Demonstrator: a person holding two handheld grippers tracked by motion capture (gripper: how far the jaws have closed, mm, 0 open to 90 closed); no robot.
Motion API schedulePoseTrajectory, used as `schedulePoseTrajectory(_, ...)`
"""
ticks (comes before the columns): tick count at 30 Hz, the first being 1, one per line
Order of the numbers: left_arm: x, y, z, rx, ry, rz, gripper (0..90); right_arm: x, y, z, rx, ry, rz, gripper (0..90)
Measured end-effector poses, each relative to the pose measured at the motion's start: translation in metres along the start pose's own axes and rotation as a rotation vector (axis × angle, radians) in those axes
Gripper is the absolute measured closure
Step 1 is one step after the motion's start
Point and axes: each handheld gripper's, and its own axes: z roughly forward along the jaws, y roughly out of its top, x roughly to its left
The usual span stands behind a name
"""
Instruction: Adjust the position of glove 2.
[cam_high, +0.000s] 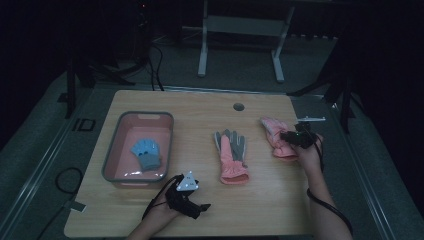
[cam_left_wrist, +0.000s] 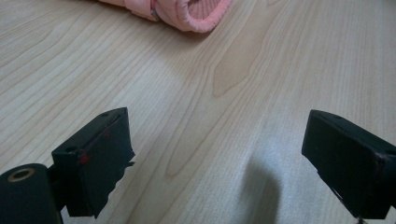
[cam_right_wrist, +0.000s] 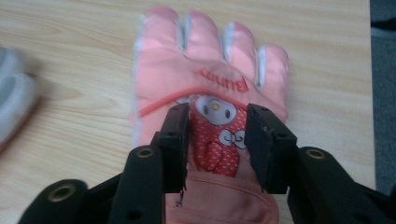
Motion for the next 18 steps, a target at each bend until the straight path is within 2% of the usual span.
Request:
schedulePoseTrajectory(1,0.000,0.000,0.000,-0.003,-0.001,-0.004,8.7,0.000,-0.001,0.002,0.003,0.011,0.012,59.3)
schedulePoseTrajectory(4,0.001,0.000,0.000,-0.005,0.002,-0.007,8.7,0.002,-0.004,0.008,0.015,0.023,-0.001,64.3)
schedulePoseTrajectory(5,0.001,0.000,0.000,-0.006,0.003,-0.007,8.7,0.003,-0.005,0.010,0.017,0.023,-0.018,67.1)
schedulePoseTrajectory(7,0.001,0.000,0.000,-0.005,0.004,-0.006,8.7,0.003,-0.006,0.011,0.024,0.031,-0.011,73.0)
schedulePoseTrajectory(12,0.000,0.000,0.000,-0.001,0.000,-0.004,8.7,0.007,-0.003,0.010,0.064,0.029,-0.036,86.3)
schedulePoseTrajectory(16,0.001,0.000,0.000,-0.004,0.000,-0.007,8.7,0.013,0.000,0.007,0.063,-0.016,-0.031,89.0)
schedulePoseTrajectory(18,0.001,0.000,0.000,-0.006,-0.001,-0.009,8.7,0.016,0.003,0.001,0.044,-0.033,-0.004,89.5)
